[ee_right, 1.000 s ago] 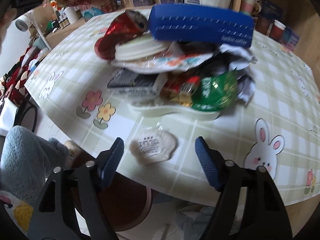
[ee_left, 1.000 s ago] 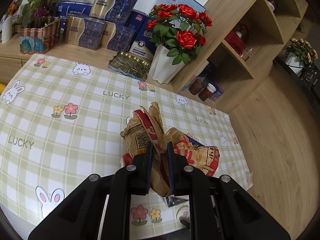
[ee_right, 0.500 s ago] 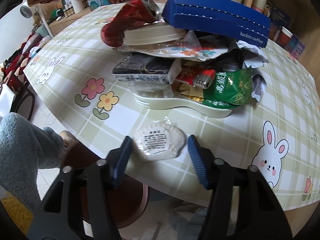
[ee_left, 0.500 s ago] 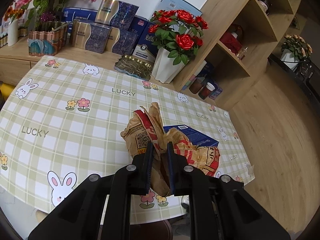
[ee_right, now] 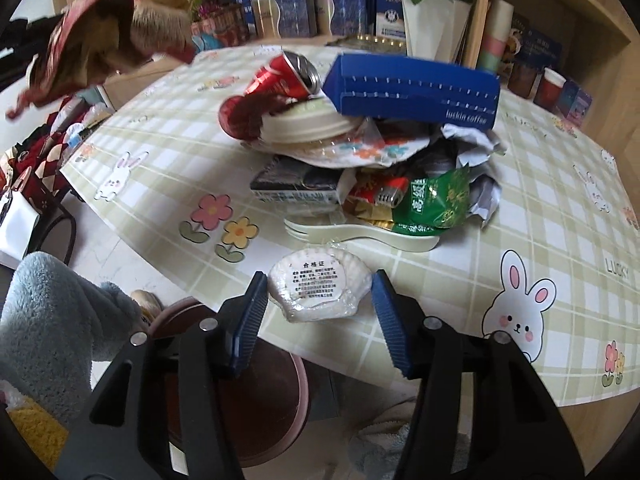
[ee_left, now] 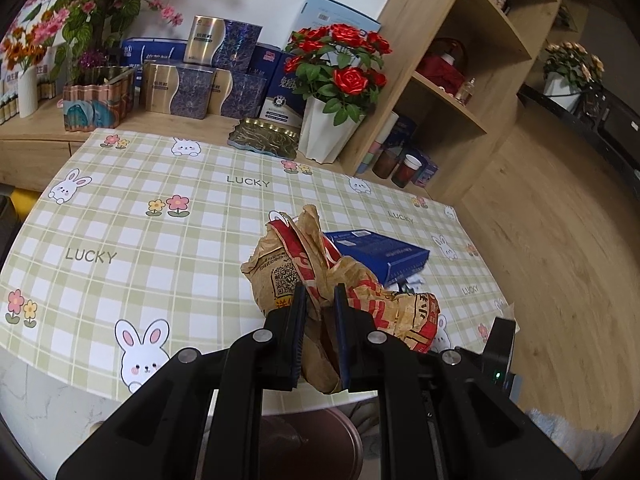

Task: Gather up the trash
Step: 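Carry the brown bag over the bin with the left tool while the right tool carries the sachet, then open the left tool to drop the brown bag into the bin while the right tool drops the sachet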

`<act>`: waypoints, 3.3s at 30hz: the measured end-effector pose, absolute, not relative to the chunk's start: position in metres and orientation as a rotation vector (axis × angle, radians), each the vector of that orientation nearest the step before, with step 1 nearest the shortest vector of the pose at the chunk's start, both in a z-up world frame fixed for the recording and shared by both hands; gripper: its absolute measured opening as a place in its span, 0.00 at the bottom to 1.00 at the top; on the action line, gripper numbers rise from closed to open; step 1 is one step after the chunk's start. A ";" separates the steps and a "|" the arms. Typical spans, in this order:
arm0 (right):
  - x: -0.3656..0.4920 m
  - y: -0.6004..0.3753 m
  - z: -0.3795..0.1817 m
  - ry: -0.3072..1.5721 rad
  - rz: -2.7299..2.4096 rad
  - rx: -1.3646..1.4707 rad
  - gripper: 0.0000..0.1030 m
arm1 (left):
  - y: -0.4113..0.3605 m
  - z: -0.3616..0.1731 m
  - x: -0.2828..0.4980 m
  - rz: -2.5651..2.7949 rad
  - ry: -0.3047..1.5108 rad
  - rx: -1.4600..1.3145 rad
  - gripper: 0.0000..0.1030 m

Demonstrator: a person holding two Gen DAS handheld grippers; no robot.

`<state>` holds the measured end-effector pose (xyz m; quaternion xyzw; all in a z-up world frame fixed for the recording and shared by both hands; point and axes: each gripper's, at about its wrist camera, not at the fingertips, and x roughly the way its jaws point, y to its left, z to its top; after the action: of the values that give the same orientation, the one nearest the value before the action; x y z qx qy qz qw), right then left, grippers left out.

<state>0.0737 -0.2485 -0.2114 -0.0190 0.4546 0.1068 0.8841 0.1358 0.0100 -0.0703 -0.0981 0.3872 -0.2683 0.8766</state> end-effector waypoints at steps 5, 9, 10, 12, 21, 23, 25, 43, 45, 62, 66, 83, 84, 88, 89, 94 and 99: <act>0.057 -0.243 -0.202 0.911 0.225 -0.043 0.53 | 0.010 -0.070 0.111 -0.567 0.797 -0.172 0.13; 0.042 -0.244 -0.192 0.878 0.226 -0.040 0.53 | 0.010 -0.073 0.088 -0.578 0.789 -0.145 0.13; 0.038 -0.243 -0.189 0.868 0.226 -0.039 0.53 | 0.010 -0.075 0.082 -0.581 0.789 -0.136 0.14; 0.030 -0.242 -0.183 0.849 0.227 -0.038 0.53 | 0.009 -0.082 0.069 -0.589 0.796 -0.122 0.14; 0.002 -0.233 -0.174 0.819 0.236 -0.064 0.53 | -0.005 -0.150 0.019 -0.633 0.899 -0.015 0.14; 0.002 -0.233 -0.174 0.819 0.236 -0.060 0.53 | -0.011 -0.171 0.013 -0.642 0.933 0.027 0.14; 0.002 -0.232 -0.175 0.820 0.237 -0.053 0.53 | -0.014 -0.189 0.012 -0.645 0.965 0.046 0.14; 0.005 -0.240 -0.226 0.921 0.270 0.013 0.53 | -0.042 -0.303 0.025 -0.700 1.307 0.036 0.13; 0.006 -0.243 -0.229 0.926 0.272 0.024 0.53 | -0.046 -0.309 0.027 -0.697 1.329 0.045 0.13; 0.003 -0.253 -0.248 0.971 0.251 0.060 0.53 | -0.070 -0.299 0.054 -0.727 1.207 -0.022 0.72; 0.002 -0.250 -0.256 0.994 0.258 0.056 0.53 | -0.047 -0.273 0.060 -0.646 1.091 -0.073 0.87; 0.018 -0.172 -0.294 1.108 0.417 -0.081 0.53 | 0.032 -0.229 0.049 -0.320 0.779 -0.003 0.94; 0.021 -0.166 -0.297 1.119 0.428 -0.088 0.53 | 0.038 -0.230 0.048 -0.315 0.779 -0.014 0.94; 0.031 -0.141 -0.310 1.168 0.464 -0.124 0.53 | 0.059 -0.227 0.049 -0.267 0.753 -0.081 0.94; 0.032 -0.136 -0.312 1.174 0.470 -0.135 0.53 | 0.065 -0.227 0.050 -0.255 0.748 -0.106 0.94; 0.040 -0.114 -0.318 1.192 0.506 -0.187 0.53 | 0.084 -0.229 0.054 -0.215 0.747 -0.194 0.94; 0.037 -0.096 -0.312 1.157 0.587 -0.190 0.59 | 0.091 -0.230 0.056 -0.203 0.746 -0.220 0.94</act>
<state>0.0367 -0.0965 -0.3118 -0.0885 0.5380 0.2729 0.7926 0.0558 0.0908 -0.2297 -0.1070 0.3630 -0.0989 0.9203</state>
